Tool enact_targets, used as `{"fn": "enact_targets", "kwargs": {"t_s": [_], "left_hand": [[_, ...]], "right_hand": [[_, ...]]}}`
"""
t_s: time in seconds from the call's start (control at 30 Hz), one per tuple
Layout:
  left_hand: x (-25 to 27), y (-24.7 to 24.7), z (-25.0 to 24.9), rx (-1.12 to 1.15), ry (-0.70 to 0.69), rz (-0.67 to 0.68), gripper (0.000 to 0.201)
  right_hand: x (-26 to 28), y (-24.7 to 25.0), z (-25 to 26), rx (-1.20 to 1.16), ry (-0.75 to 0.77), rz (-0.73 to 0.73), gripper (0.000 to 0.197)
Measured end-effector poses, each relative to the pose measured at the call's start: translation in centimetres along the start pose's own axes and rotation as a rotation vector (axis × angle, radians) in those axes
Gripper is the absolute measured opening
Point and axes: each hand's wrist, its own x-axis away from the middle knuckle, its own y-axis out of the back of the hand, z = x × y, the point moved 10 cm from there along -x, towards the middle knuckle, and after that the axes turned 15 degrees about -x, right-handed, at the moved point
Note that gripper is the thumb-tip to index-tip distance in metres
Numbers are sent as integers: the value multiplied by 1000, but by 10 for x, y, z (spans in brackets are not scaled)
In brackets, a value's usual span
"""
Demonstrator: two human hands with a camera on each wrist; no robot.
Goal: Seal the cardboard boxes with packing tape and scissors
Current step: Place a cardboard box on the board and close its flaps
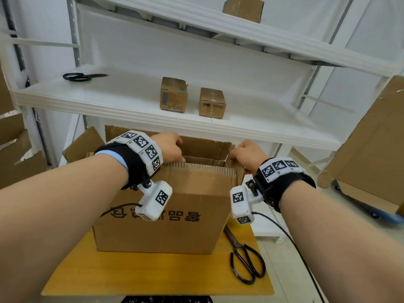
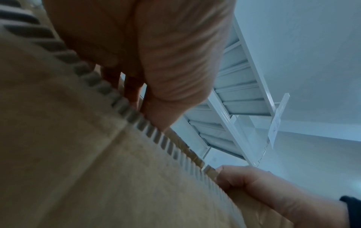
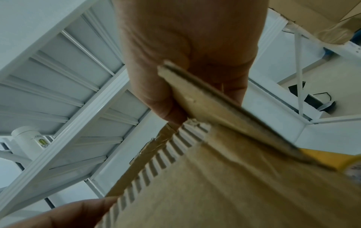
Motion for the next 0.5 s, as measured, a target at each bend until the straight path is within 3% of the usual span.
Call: {"fn": "enact_targets", "kwargs": {"t_s": [0.17,0.33,0.43,0.5], "left_hand": [[-2,-4,1,-129,7,7,60],[-5,-11,1,-102,-34,56,61],[-4,-11,-7,-155,-82,73,57],[1,-12,-14,-207,-112,88,51]], "right_hand": [[2,-4,-4,-29,-24,38,26],[10,-16,-12,-24,-134,235,32],[21,-22,-13,63,-174,349,12],[20,-24,-12,128,-162,361,13]]}}
